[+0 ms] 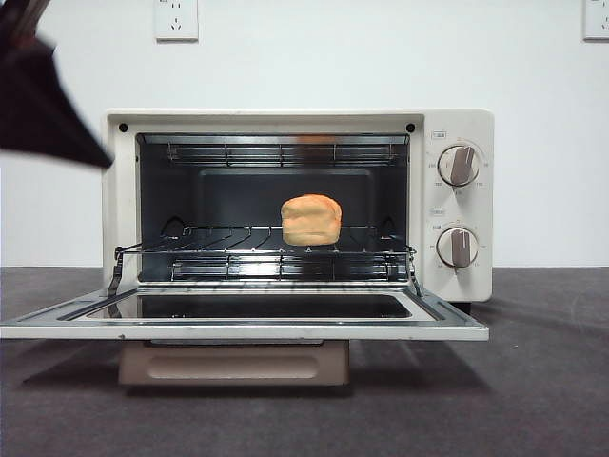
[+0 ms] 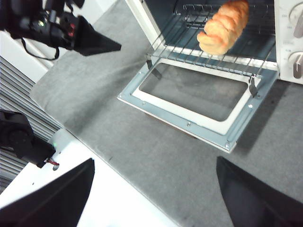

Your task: The left arm flap open the oven, the right arm pick bread and place it into oven, the left arm flap close the oven

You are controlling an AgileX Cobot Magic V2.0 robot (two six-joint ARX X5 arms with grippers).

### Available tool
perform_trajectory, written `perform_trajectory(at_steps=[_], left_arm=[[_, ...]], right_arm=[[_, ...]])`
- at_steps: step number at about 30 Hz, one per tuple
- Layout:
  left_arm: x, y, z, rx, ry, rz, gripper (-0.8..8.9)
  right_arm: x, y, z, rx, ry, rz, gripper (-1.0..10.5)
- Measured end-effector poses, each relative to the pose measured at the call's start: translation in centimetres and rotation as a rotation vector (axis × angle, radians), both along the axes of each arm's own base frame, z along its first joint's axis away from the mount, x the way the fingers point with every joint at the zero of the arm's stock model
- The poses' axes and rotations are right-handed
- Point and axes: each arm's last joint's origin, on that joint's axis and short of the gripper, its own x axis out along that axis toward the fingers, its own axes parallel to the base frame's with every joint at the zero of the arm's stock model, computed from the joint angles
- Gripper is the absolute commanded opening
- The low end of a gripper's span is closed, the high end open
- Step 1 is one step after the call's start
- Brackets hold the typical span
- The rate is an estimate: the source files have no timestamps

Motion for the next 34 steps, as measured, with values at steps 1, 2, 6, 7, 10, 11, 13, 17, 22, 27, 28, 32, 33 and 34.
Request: perform_trajectory(at_steps=[1, 2, 6, 7, 10, 11, 13, 17, 22, 27, 28, 32, 33, 34], left_arm=[[-0.1, 0.3, -0.8, -0.003, 0.014, 0.018, 0.07], [-0.2, 0.6, -1.5, -0.006, 0.028, 0.035, 0.07], [-0.8, 2.1, -4.0, -0.026, 0.083, 0.128, 0.07], [-0.9, 2.5, -4.5, -0.034, 0.087, 0.155, 0.07], [-1.2, 3.5, -5.8, -0.06, 0.094, 0.23, 0.07], [-1.3, 3.7, -6.1, -0.063, 0.095, 0.244, 0.07], [-1.7, 4.3, -7.0, -0.074, 0.115, 0.287, 0.07], [-2.7, 4.7, -8.7, -0.081, 0.194, 0.325, 0.07], [-3.2, 4.6, -9.4, -0.079, 0.244, 0.326, 0.07], [-3.7, 4.1, -9.9, -0.058, 0.31, 0.293, 0.07], [-3.8, 4.0, -10.1, -0.053, 0.323, 0.284, 0.07], [-3.7, 3.4, -10.6, -0.038, 0.353, 0.243, 0.07], [-3.7, 3.3, -10.7, -0.036, 0.359, 0.235, 0.07], [-3.7, 3.1, -10.9, -0.036, 0.366, 0.224, 0.07]], right_arm=[[-0.1, 0.0, 0.0, -0.004, 0.005, 0.0, 4.1], [-0.1, -0.1, 0.0, -0.009, 0.012, -0.001, 4.1], [-0.4, -0.4, 0.2, -0.026, 0.025, -0.007, 4.1], [-0.5, -0.5, 0.4, -0.029, 0.02, -0.019, 4.1], [-0.7, -0.8, 0.8, -0.032, 0.006, -0.041, 4.1], [-0.7, -0.9, 1.0, -0.033, 0.004, -0.045, 4.1], [-0.8, -1.0, 1.1, -0.031, -0.002, -0.051, 4.1], [-0.8, -1.1, 1.2, -0.035, -0.009, -0.068, 4.1], [-0.8, -1.1, 1.3, -0.031, -0.018, -0.074, 4.1], [-0.6, -1.1, 1.4, -0.025, -0.038, -0.095, 4.1], [-0.6, -1.1, 1.4, -0.027, -0.038, -0.097, 4.1], [-0.6, -1.1, 1.4, -0.027, -0.038, -0.098, 4.1], [-0.6, -1.1, 1.4, -0.027, -0.038, -0.098, 4.1], [-0.6, -1.1, 1.4, -0.027, -0.038, -0.098, 4.1]])
